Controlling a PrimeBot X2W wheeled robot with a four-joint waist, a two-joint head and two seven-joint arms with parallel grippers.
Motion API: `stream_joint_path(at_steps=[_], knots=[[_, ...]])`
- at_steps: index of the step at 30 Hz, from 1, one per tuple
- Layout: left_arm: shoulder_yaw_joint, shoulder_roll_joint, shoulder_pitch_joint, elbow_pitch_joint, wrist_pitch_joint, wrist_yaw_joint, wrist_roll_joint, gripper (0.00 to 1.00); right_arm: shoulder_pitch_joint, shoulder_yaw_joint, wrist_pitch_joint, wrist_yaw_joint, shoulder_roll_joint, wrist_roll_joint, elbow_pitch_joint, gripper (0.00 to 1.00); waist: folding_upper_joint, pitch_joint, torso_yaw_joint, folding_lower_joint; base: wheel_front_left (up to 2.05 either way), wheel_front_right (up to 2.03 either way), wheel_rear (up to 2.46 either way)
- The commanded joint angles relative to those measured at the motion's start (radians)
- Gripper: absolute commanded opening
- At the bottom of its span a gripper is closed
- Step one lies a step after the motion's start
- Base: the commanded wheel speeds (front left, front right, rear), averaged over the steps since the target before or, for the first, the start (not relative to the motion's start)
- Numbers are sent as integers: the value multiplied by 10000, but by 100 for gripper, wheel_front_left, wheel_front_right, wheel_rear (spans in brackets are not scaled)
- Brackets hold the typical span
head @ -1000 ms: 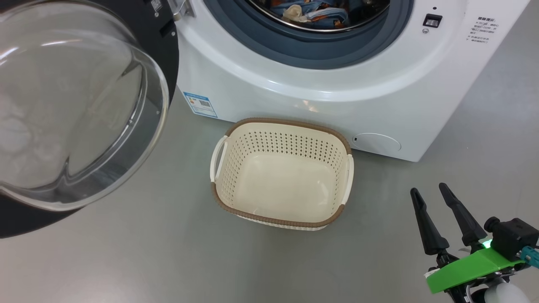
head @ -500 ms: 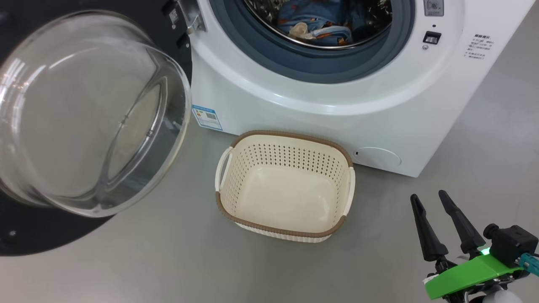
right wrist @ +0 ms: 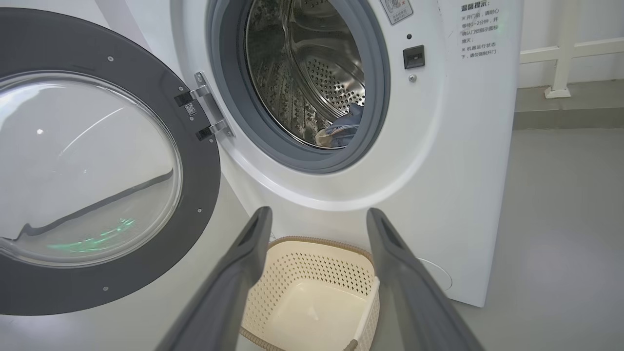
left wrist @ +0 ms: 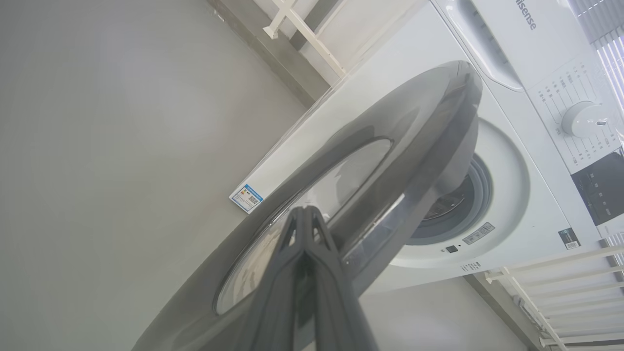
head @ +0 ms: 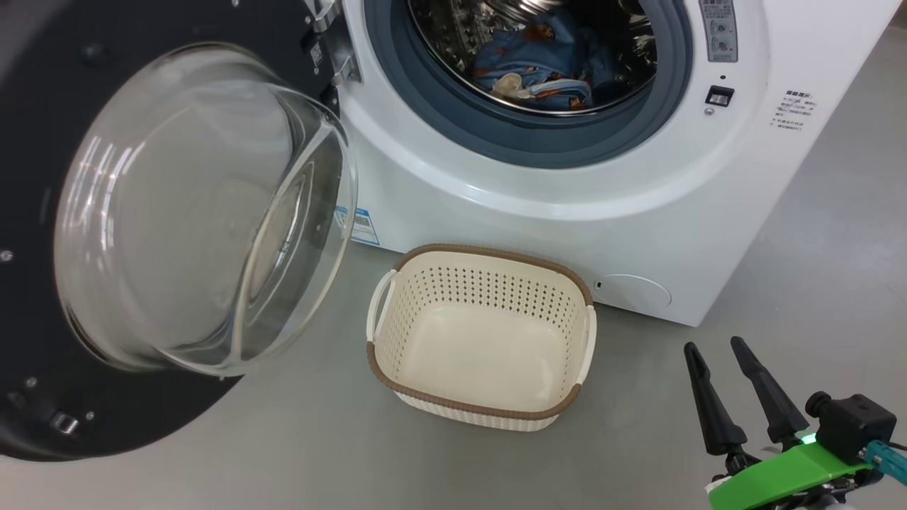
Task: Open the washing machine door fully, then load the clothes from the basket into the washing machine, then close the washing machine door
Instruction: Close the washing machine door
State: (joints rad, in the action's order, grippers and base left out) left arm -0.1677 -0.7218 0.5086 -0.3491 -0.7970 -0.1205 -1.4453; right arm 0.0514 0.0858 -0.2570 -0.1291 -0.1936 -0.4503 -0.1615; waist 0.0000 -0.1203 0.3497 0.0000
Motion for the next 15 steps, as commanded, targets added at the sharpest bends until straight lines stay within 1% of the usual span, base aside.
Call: stream_joint_path(at_steps=[1,15], knots=[[-177,-460,-17,351,-242,-102,-82,0,-84,238,-48,-16,-48,-20,205,100,0,52,-2,0,0,0,0],[344,-278,-482,2263,-1308,-102,-937,0,-292,248,-48,-16,35,-59,219,100,0,315,-203,0,0,0,0]])
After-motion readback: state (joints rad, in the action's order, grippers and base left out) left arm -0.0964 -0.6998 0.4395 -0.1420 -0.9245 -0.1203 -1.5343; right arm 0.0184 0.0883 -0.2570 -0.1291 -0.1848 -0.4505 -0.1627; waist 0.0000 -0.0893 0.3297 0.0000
